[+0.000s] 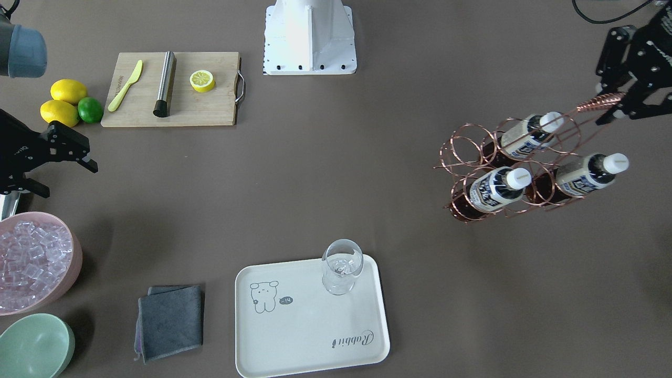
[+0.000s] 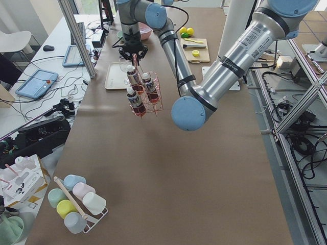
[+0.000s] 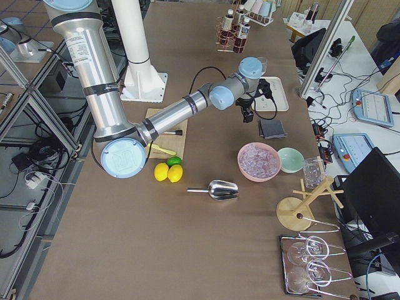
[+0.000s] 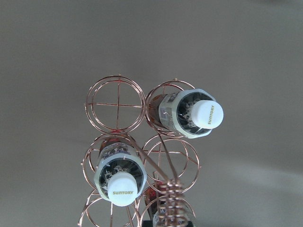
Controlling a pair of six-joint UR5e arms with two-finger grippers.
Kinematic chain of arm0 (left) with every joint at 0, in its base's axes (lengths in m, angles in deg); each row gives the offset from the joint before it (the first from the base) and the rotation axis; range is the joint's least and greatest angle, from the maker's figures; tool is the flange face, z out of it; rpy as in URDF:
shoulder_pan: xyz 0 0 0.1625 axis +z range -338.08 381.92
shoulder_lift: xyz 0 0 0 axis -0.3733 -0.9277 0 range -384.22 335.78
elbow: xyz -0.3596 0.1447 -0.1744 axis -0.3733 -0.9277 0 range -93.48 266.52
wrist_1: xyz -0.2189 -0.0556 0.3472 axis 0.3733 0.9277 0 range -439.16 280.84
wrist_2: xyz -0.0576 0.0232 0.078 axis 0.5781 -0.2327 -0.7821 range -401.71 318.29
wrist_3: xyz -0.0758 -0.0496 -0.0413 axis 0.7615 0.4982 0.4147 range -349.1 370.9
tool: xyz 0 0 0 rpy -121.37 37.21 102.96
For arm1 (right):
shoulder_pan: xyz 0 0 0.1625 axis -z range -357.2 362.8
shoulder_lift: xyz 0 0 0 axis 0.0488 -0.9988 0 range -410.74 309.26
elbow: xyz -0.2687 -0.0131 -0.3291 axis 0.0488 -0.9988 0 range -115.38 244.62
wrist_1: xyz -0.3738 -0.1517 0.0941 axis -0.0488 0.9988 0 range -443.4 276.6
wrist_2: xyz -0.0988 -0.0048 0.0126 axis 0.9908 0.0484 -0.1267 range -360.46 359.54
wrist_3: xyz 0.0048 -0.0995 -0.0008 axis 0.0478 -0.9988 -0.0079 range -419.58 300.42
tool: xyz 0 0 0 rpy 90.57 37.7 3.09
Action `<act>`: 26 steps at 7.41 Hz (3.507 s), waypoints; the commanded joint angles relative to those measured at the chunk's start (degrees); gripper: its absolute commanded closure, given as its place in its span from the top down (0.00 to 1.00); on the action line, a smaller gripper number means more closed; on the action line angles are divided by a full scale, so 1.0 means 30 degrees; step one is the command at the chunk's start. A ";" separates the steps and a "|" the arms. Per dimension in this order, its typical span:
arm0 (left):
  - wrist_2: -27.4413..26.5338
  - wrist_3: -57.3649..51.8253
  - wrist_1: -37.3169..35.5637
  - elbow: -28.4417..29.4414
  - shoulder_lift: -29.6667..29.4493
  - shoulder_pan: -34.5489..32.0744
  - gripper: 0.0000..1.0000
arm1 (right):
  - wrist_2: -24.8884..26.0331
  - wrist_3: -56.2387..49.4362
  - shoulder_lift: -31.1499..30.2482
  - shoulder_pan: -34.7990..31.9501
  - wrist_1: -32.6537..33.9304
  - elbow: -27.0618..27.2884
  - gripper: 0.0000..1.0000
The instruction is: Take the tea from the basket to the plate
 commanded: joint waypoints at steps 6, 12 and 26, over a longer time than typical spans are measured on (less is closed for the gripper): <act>-0.1552 0.7289 0.0971 0.0694 -0.5093 0.6496 0.00 | 0.0015 0.0142 -0.0310 -0.0006 -0.0017 0.0286 1.00; -0.1872 1.0070 0.3023 0.1700 -0.5244 0.8283 0.00 | 0.0044 0.0201 -0.0573 -0.0006 -0.0017 0.0258 1.00; -0.4685 1.2827 0.4982 0.0001 -0.4718 1.0571 0.00 | 0.0249 0.0259 -0.0574 0.0023 -0.0017 -0.0035 1.00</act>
